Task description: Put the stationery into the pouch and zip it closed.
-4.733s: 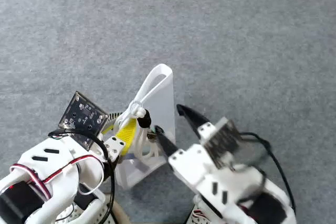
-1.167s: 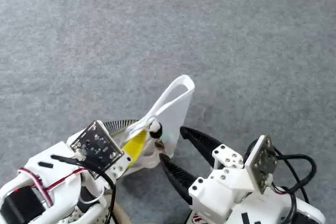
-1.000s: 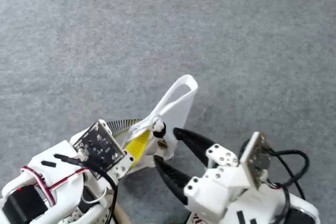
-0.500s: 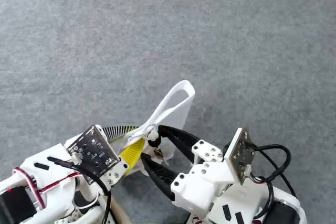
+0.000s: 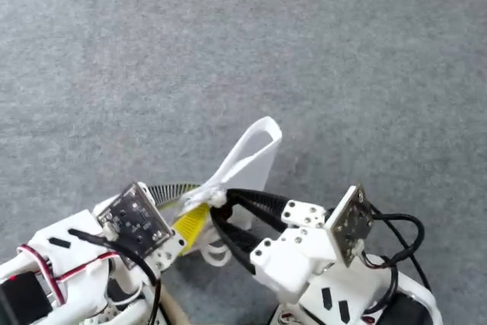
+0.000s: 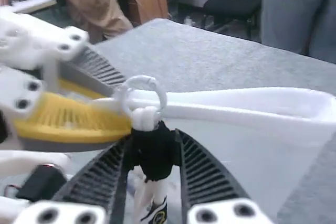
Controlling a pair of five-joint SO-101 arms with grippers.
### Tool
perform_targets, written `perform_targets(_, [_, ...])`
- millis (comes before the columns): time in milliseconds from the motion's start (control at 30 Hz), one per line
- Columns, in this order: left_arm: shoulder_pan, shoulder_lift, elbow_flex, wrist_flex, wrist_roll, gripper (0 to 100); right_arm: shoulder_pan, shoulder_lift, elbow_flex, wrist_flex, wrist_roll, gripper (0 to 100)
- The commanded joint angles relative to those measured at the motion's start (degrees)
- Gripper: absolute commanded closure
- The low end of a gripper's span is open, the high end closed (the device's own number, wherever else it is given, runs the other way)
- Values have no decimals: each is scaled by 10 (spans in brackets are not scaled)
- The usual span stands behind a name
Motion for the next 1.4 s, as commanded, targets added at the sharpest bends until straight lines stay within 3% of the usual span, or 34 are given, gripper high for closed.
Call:
perform_targets(0, [20, 1, 7, 36, 3, 972, 69, 6, -27, 22, 70, 987])
perform_targets(233, [22, -4, 0, 117, -1, 972, 167, 1, -80, 36, 178, 987])
perform_targets(367, [22, -4, -8, 177, -42, 972, 213, -13, -82, 36, 221, 987])
perform_targets(900, [19, -14, -59, 178, -46, 972, 427, -21, -81, 99, 350, 987])
perform_targets(1033, [22, -44, -65, 179, -46, 972, 481, -22, -81, 45, 350, 987])
perform_targets(1233, [21, -55, -54, 179, -45, 972, 489, -21, -73, -90, 350, 987])
perform_targets(1367, [19, -55, -56, 179, -45, 972, 502, -21, -29, -106, 353, 987])
